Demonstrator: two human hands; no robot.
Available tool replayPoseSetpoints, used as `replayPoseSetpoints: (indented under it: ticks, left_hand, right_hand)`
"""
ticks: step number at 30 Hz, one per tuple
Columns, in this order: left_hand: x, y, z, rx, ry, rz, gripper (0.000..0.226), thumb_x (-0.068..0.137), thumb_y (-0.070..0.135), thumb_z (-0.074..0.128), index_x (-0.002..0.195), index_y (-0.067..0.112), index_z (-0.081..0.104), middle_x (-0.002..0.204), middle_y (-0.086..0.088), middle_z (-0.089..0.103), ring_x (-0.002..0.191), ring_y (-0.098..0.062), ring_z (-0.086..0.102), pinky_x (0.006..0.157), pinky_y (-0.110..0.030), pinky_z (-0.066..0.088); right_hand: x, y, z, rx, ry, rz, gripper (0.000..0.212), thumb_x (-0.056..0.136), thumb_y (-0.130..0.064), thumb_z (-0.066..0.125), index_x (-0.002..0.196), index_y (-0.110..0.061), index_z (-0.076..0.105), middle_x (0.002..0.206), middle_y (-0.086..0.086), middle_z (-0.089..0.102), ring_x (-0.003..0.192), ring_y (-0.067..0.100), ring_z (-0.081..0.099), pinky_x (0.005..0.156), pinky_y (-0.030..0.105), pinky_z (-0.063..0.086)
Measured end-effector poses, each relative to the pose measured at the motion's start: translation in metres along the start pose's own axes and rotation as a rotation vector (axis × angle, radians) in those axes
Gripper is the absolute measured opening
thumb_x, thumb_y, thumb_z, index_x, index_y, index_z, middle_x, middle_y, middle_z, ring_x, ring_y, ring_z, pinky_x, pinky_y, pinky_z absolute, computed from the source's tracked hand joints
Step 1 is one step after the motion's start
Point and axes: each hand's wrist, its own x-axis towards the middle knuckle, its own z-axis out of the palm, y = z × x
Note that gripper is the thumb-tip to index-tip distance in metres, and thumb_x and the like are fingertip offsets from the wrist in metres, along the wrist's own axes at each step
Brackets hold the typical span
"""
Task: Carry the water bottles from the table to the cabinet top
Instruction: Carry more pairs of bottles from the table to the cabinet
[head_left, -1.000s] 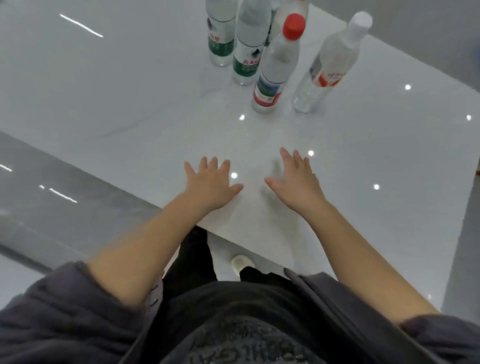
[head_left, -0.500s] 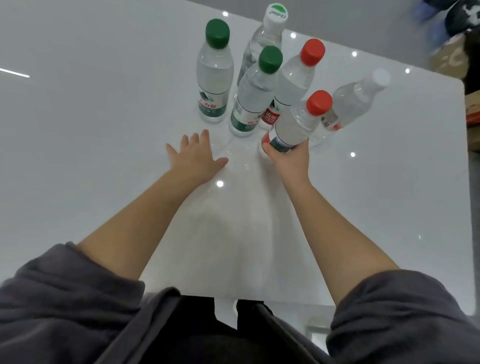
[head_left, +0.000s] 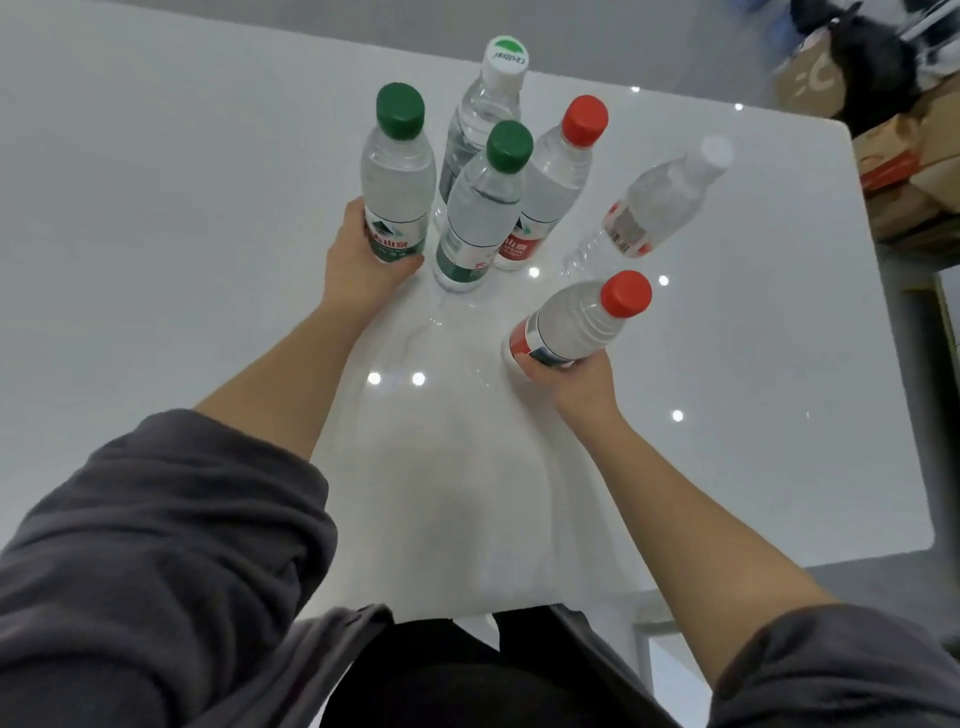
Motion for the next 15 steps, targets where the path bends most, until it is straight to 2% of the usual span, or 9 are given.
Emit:
replayPoseSetpoints:
  ticks: [2,5,8,11,15]
  left_hand:
    - [-0.004,-0.002,0.0,0.003,0.016,0.005,0.063,0.076,0.027,0.079,0.13,0.019,0.047,0.112,0.012,0.059,0.098,-0.004,0.055,0.081,-0.015,0.041]
    - [-0.023,-0.01,-0.002,0.018,-0.016,0.016,0.064,0.073,0.034,0.081,0.128,0.024,0.048,0.113,0.014,0.06,0.101,-0.004,0.057,0.085,-0.018,0.044]
    - [-0.054,-0.026,-0.003,0.04,-0.052,0.024,0.065,0.071,0.034,0.084,0.125,0.029,0.049,0.113,0.018,0.059,0.103,-0.004,0.057,0.09,-0.022,0.046]
    - [-0.084,-0.044,0.0,0.031,-0.08,0.04,0.064,0.071,0.026,0.085,0.122,0.032,0.048,0.116,0.016,0.058,0.105,-0.005,0.057,0.09,-0.024,0.048]
    - [-0.097,-0.058,0.006,0.057,-0.116,0.06,0.073,0.069,0.025,0.085,0.131,0.026,0.046,0.126,0.007,0.057,0.113,-0.01,0.057,0.093,-0.026,0.047]
  right_hand:
    - [-0.006,0.005,-0.001,0.008,0.001,0.001,0.028,0.066,-0.022,0.084,0.087,-0.025,0.066,0.079,-0.015,0.07,0.074,0.0,0.065,0.071,0.02,0.052]
    - [-0.01,0.013,-0.002,0.014,0.004,0.016,0.025,0.071,-0.018,0.084,0.089,-0.018,0.066,0.077,-0.014,0.068,0.07,-0.001,0.063,0.069,0.017,0.048]
    - [-0.014,0.015,0.0,0.013,0.014,0.039,0.042,0.068,-0.033,0.084,0.1,-0.014,0.066,0.086,-0.01,0.07,0.076,0.001,0.066,0.07,0.017,0.049]
    - [-0.013,0.018,0.003,0.04,0.034,0.051,0.057,0.063,-0.041,0.083,0.112,-0.017,0.064,0.1,-0.009,0.073,0.089,0.004,0.069,0.076,0.018,0.053]
    - [-0.01,0.022,0.006,0.06,-0.003,0.058,0.047,0.069,-0.028,0.084,0.11,-0.016,0.066,0.099,-0.008,0.074,0.09,0.005,0.07,0.079,0.021,0.053]
